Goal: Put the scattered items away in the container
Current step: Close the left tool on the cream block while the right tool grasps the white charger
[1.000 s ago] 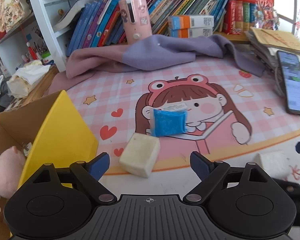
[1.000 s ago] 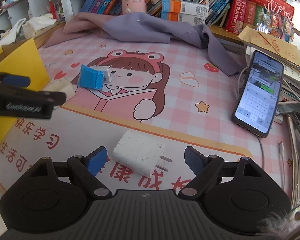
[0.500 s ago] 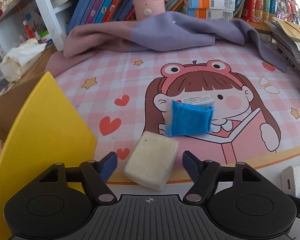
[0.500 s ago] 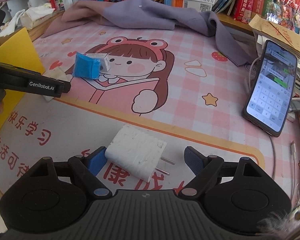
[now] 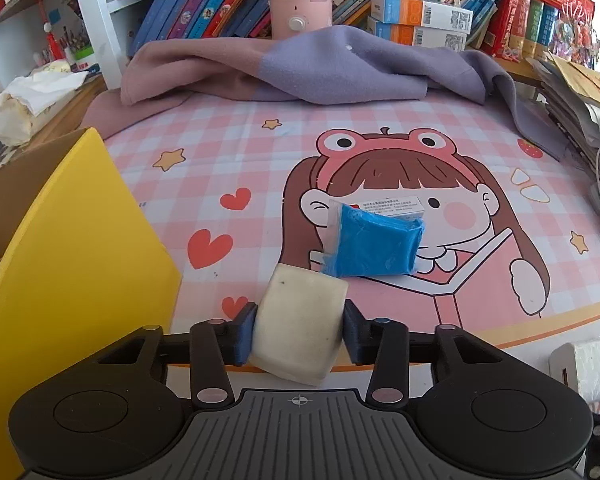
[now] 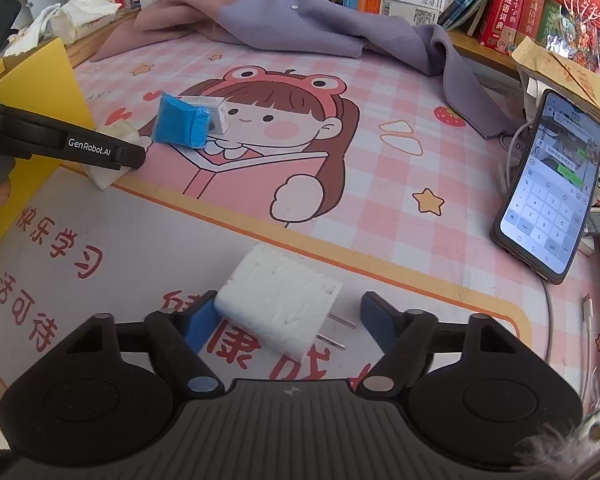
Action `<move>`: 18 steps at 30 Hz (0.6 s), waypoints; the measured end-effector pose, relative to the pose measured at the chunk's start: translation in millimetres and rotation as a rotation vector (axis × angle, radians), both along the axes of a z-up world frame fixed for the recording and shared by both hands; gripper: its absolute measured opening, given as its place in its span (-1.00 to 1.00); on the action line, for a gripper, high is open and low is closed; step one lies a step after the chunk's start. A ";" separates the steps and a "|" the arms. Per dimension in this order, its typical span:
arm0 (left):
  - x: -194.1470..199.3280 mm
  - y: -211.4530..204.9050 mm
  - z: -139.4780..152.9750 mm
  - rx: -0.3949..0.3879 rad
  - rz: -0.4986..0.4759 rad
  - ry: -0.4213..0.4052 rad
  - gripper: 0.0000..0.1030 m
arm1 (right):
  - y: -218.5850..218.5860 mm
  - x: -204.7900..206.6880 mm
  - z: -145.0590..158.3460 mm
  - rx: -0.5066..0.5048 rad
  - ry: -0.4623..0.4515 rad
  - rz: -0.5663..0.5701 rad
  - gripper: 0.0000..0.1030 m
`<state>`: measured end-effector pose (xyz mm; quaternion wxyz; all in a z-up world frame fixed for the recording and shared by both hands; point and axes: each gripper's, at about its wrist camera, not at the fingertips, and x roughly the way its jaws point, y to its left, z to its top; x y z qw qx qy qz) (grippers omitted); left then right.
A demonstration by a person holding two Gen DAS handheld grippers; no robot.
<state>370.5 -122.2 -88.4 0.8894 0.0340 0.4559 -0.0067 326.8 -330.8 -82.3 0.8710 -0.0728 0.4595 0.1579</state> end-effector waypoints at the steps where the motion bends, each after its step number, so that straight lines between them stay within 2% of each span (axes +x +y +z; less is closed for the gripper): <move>1: -1.1 0.0 0.7 -0.003 0.003 0.001 -0.28 | 0.1 -0.3 0.2 0.000 -0.001 0.000 0.33; 18: -43.7 -11.2 25.3 -0.062 -0.049 -0.035 -0.44 | -6.8 -16.9 11.6 0.026 -0.043 -0.017 0.31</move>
